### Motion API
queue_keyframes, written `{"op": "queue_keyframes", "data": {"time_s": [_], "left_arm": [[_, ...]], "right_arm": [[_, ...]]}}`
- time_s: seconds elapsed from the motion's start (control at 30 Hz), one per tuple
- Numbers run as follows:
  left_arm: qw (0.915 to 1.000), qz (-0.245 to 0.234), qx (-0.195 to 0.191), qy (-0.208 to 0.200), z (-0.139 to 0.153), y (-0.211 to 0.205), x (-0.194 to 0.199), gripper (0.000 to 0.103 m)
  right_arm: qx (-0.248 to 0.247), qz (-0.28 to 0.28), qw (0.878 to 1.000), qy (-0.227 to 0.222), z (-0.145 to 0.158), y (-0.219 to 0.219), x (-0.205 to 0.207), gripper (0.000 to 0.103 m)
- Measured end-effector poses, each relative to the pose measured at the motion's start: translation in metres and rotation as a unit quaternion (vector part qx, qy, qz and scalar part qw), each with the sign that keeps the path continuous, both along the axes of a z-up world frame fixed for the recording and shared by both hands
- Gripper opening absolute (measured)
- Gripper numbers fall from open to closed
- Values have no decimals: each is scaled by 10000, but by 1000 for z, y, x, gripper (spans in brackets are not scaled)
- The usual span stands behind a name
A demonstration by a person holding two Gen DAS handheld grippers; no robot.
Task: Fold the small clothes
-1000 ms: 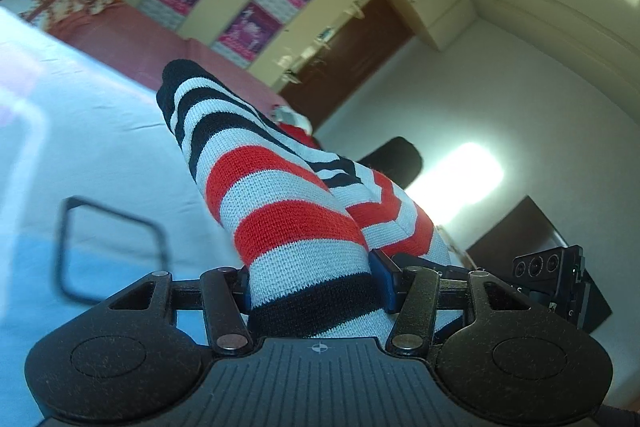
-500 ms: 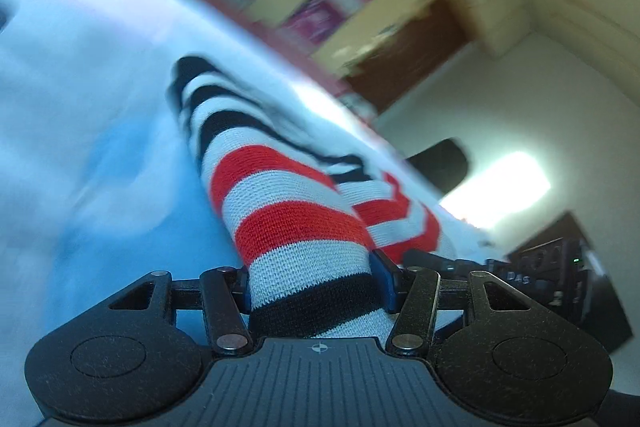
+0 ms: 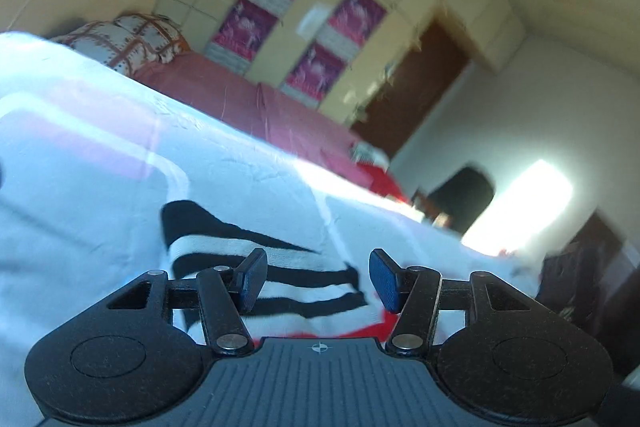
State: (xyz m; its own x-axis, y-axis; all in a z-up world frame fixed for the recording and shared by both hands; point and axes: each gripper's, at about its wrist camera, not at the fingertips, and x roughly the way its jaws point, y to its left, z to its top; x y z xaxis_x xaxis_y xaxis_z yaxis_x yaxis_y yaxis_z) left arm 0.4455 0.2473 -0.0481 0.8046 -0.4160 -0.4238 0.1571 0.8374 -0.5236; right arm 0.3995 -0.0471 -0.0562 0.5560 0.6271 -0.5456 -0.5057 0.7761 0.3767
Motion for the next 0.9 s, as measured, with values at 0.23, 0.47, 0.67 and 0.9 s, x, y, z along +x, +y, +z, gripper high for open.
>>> {"op": "queue_keyframes", "data": {"time_s": [0.23,0.47,0.67,0.9], "left_arm": [[9940,255,884,592,-27,-11,23,55],[9901,299,1321,375,-28,-15,11,48],[9901,430,1332,-64,4,-27,-37,48],[9824,210,1848,177,-19,-58,-70,48]], "right_arm": [[-629,127,9979,-1,-31,31,28,18],[-625,-5,9979,162,-57,14,41,14],[-583,76,9981,-202,-10,11,4,27],[-1170,618,9901,-464,-40,25,-34,11]]}}
